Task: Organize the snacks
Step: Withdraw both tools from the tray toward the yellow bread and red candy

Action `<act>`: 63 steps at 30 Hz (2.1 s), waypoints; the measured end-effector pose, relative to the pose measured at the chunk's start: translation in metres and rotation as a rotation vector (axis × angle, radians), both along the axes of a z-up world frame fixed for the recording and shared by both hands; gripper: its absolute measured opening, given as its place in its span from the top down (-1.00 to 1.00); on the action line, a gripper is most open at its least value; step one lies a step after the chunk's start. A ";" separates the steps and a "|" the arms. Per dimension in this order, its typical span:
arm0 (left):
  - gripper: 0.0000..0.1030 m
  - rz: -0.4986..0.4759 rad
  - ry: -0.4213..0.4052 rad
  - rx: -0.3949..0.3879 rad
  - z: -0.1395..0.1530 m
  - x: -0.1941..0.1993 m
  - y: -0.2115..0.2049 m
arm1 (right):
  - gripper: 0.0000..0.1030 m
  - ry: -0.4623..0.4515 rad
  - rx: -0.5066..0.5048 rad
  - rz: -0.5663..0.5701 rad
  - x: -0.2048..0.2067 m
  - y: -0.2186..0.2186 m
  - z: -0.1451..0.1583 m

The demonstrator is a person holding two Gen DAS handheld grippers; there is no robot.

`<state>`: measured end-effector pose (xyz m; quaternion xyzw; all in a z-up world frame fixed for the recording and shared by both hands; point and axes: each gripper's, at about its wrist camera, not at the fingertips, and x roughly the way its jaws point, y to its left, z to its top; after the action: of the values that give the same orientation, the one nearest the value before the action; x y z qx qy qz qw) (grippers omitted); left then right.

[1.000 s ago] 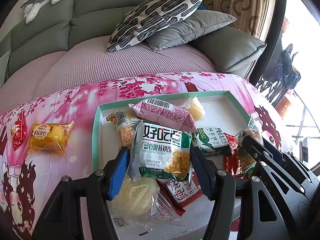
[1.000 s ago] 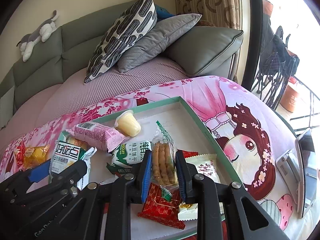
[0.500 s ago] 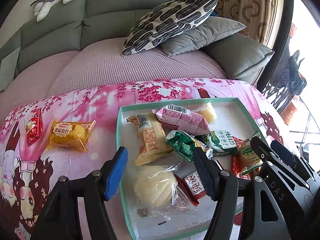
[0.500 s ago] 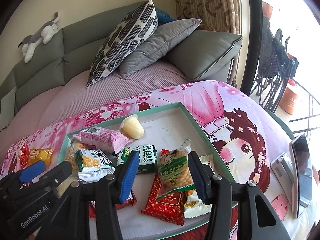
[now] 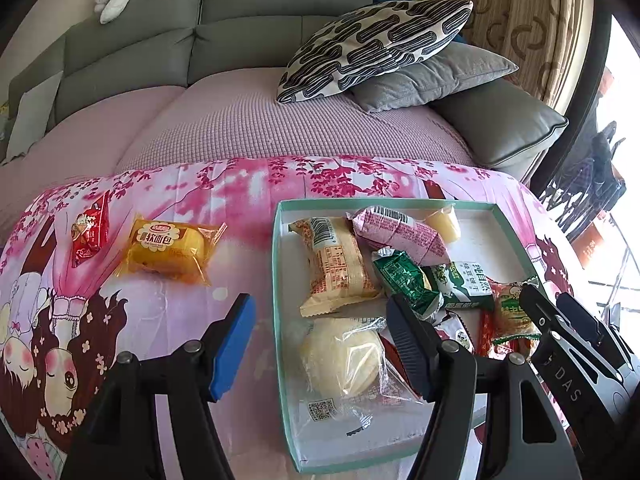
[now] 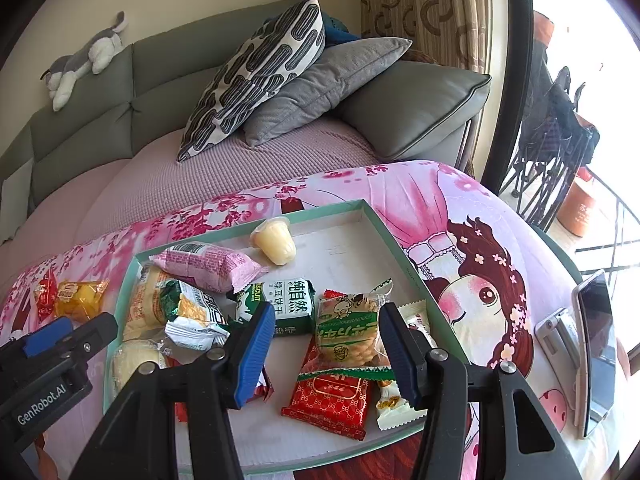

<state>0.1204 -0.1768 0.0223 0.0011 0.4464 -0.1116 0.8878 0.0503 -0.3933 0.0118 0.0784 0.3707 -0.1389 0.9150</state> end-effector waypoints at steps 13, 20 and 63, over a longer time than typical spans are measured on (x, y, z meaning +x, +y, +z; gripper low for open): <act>-0.38 0.084 0.016 -0.008 -0.010 -0.001 0.023 | -0.15 0.034 -0.013 0.029 0.003 0.006 -0.006; -0.38 0.128 0.025 -0.014 -0.014 -0.001 0.038 | -0.15 0.041 -0.027 0.047 0.003 0.012 -0.006; -0.97 0.487 -0.055 0.108 0.000 0.001 0.169 | -1.00 -0.101 -0.003 0.241 0.000 0.087 0.017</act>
<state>0.1213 -0.0077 0.0223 -0.0559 0.4145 0.1296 0.8990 0.0501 -0.3059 0.0288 0.0386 0.3305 -0.0242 0.9427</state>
